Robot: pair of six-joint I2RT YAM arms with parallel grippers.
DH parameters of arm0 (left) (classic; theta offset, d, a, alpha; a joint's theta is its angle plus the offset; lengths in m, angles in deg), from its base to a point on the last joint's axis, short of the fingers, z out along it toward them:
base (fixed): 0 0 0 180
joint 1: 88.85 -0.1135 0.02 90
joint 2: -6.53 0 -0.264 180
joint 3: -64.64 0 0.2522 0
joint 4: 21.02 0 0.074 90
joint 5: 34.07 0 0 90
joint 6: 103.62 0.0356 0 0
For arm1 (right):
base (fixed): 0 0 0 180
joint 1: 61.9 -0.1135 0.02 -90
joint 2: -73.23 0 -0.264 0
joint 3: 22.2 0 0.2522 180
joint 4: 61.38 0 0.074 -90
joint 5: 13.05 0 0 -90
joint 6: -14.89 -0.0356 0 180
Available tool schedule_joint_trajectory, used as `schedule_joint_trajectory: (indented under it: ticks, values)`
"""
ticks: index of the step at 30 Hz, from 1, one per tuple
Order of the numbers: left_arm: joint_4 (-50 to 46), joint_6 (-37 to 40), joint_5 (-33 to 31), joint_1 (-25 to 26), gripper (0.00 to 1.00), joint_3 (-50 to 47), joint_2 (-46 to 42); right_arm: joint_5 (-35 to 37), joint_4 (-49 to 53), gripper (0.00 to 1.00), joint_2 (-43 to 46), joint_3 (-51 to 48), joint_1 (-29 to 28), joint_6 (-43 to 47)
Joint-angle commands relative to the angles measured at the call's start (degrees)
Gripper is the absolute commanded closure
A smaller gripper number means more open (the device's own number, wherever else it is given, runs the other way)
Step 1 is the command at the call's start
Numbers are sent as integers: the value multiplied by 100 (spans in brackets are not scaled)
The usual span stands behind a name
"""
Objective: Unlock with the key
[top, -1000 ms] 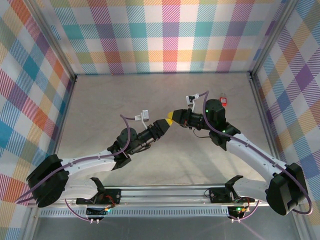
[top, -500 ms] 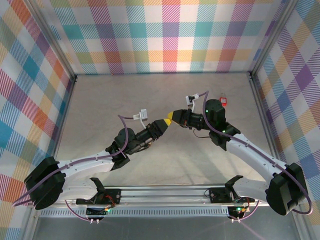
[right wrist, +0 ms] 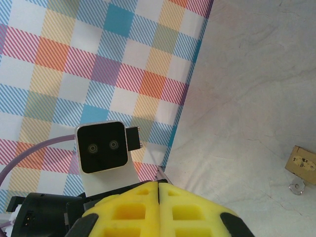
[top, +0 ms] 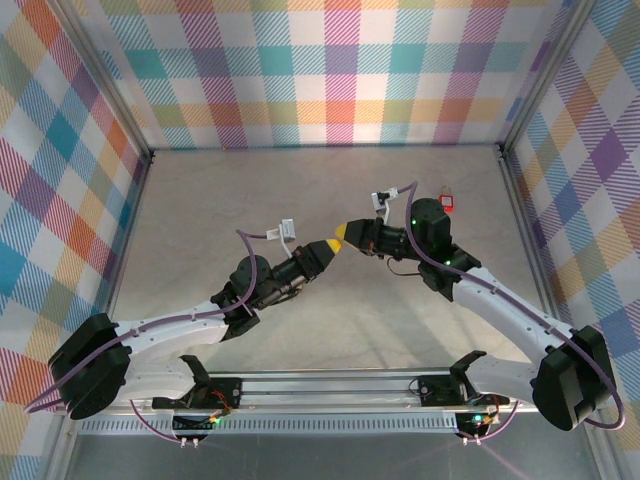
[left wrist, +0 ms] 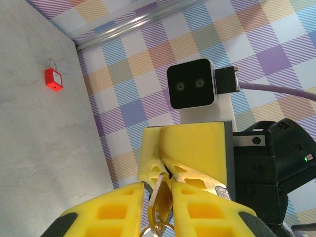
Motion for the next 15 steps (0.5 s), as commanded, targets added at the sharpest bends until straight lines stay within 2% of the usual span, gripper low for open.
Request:
schedule_joint_trajectory:
  ticks: [1, 5, 15]
  values:
    - [-51, 139, 42, -32, 90, 101, -94, -108, -129, 100, 60, -23, -3, -6]
    - [-212, 189, 65, -55, 100, 123, -155, -100, -77, 100, 82, -26, -3, 37]
    - [-273, 289, 291, -73, 100, 215, -117, -104, -10, 100, 27, 56, -3, 113]
